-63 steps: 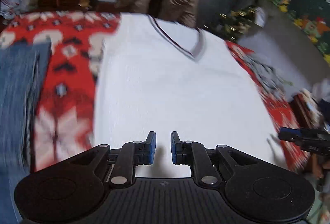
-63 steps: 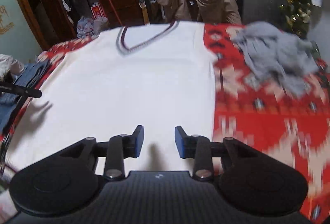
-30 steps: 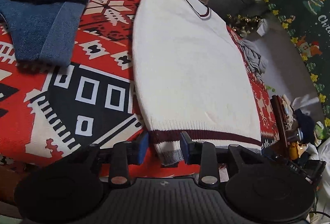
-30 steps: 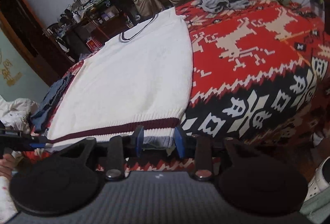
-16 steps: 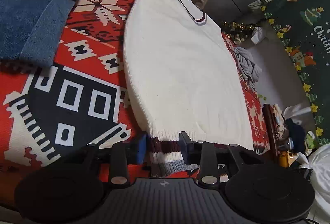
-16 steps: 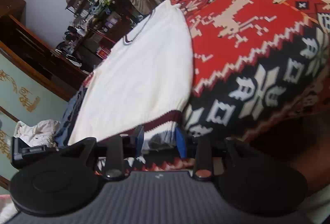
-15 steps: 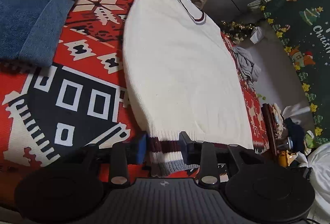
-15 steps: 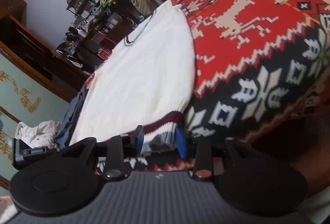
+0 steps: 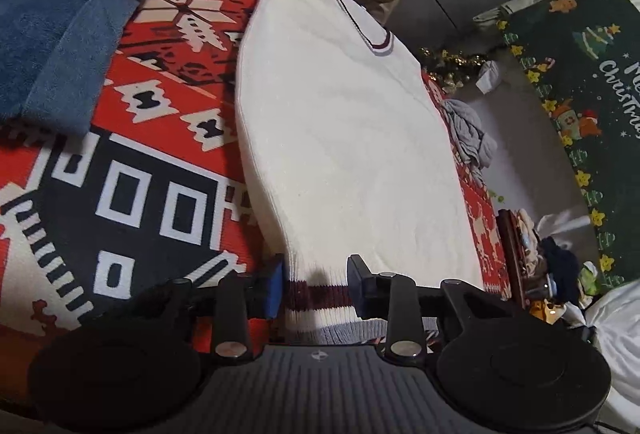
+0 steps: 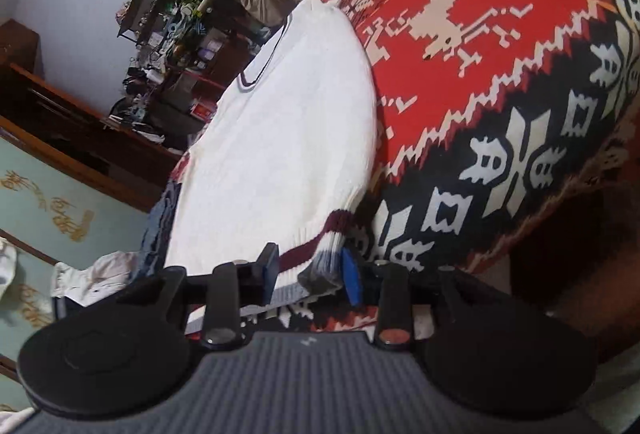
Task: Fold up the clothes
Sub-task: 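Lift the hem with both tools and fold it toward the V-neck, then lay the folded hem down below the V-neck with both tools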
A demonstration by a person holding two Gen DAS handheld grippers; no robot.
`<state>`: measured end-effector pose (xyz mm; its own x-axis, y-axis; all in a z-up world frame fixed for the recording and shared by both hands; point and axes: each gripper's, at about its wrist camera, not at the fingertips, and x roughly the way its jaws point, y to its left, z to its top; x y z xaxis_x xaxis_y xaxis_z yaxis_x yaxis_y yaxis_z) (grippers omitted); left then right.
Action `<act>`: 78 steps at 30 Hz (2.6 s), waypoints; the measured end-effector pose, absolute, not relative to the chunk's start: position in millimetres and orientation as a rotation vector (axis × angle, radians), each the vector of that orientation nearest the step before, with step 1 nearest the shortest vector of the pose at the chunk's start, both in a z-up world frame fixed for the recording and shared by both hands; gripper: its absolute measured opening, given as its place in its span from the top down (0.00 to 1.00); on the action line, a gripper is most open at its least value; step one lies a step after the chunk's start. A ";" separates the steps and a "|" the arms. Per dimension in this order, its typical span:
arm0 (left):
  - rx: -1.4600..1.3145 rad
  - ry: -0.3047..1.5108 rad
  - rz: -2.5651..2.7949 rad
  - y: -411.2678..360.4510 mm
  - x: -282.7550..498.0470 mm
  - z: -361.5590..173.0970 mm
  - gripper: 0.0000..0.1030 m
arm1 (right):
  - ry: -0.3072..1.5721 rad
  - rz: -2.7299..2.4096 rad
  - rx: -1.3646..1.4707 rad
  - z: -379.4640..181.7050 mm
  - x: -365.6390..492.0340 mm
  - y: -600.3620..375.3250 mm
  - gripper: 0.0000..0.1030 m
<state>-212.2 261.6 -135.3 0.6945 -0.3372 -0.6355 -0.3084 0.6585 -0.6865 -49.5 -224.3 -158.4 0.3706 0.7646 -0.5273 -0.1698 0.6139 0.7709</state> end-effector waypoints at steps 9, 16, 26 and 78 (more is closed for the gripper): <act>-0.941 0.812 -0.009 269.1 -214.9 -140.9 0.76 | 1.052 0.642 0.913 -188.7 -11.8 -219.0 0.64; -0.980 0.805 -0.024 267.0 -214.9 -144.4 0.73 | 1.074 0.624 0.965 -209.0 -4.4 -215.3 0.85; -0.887 0.805 0.113 269.6 -227.6 -137.7 0.94 | 1.022 0.539 0.829 -190.5 -7.3 -215.6 0.94; -0.560 0.715 0.258 289.7 -158.6 -82.4 0.44 | 0.878 0.515 0.418 -111.0 70.5 -176.8 0.52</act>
